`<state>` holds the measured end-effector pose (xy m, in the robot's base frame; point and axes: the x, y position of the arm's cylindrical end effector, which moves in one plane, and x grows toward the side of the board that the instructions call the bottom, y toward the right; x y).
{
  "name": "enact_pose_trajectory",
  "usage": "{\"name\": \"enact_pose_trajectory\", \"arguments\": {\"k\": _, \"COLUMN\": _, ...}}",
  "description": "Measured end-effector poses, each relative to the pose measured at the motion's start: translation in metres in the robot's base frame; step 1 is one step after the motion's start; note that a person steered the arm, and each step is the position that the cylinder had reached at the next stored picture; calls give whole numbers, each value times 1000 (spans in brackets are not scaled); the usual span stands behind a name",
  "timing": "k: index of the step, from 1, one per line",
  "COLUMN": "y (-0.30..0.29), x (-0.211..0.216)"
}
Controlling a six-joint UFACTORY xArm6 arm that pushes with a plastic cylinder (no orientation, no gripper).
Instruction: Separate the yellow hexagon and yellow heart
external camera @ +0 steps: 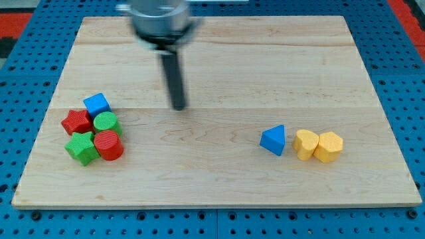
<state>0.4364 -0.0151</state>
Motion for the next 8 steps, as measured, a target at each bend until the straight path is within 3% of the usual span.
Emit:
{"name": "enact_pose_trajectory", "arguments": {"k": 2, "y": 222, "x": 19}}
{"name": "enact_pose_trajectory", "arguments": {"k": 3, "y": 267, "x": 66}}
{"name": "enact_pose_trajectory", "arguments": {"k": 5, "y": 186, "x": 81}}
{"name": "enact_pose_trajectory", "arguments": {"k": 6, "y": 235, "x": 105}}
{"name": "enact_pose_trajectory", "arguments": {"k": 7, "y": 244, "x": 120}}
{"name": "enact_pose_trajectory", "arguments": {"k": 8, "y": 160, "x": 101}}
